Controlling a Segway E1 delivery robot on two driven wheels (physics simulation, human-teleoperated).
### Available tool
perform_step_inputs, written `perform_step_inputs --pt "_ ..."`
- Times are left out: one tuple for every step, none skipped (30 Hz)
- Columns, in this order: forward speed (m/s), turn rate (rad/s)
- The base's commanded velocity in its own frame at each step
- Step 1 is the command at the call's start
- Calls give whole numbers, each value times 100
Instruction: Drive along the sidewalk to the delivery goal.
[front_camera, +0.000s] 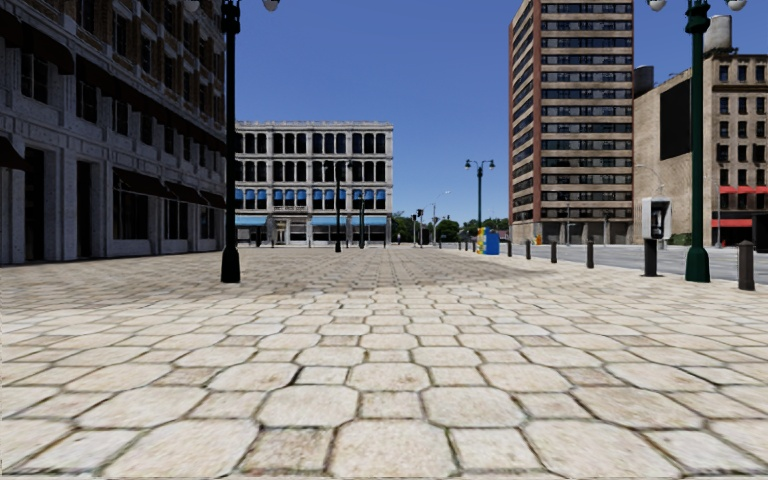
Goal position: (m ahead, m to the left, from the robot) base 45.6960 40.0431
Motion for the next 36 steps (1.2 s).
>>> perform_step_inputs --pt "200 0" --pt "200 -41" --pt "200 -87" --pt "200 -99" --pt "200 -102" --pt "200 -92" --pt "200 -11" --pt "200 -2" --pt "200 -2" --pt "200 0" --pt "200 0" --pt "200 0" --pt "200 0" --pt "200 0" --pt "200 0" --pt "200 0" --pt "200 0" --pt "200 0" --pt "200 0" --pt "200 0" --pt "200 0" --pt "200 0" --pt "200 0" --pt "200 0" --pt "200 0" --pt "200 0" --pt "200 0" --pt "200 0" --pt "200 0" --pt "200 0" --pt "200 0" --pt "200 0" --pt "200 0" --pt "200 0" --pt "200 0" --pt "200 0"
